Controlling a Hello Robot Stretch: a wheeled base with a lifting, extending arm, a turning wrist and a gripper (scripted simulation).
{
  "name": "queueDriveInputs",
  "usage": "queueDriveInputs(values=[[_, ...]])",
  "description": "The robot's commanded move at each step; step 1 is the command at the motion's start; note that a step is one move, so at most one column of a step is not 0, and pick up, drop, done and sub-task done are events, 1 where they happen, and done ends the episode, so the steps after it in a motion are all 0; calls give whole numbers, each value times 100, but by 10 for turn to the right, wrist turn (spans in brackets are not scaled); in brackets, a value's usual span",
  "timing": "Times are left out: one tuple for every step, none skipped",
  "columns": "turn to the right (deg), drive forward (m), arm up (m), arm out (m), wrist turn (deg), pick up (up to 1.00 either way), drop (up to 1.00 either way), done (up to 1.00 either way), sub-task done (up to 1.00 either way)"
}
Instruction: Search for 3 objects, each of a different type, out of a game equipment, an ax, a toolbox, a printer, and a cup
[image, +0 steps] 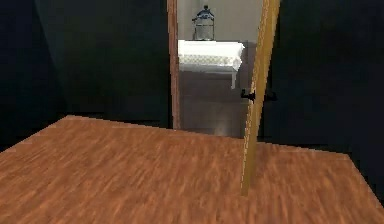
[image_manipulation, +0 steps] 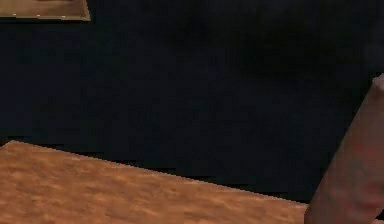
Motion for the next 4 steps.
queueDriveInputs(values=[[0, 100, 0, 0, 0, 0, 0, 0, 0], [0, 35, 0, 0, 0, 0, 0, 0, 0], [0, 100, 0, 0, 0, 0, 0, 0, 0], [90, 0, 0, 0, 0, 0, 0, 0, 0]])
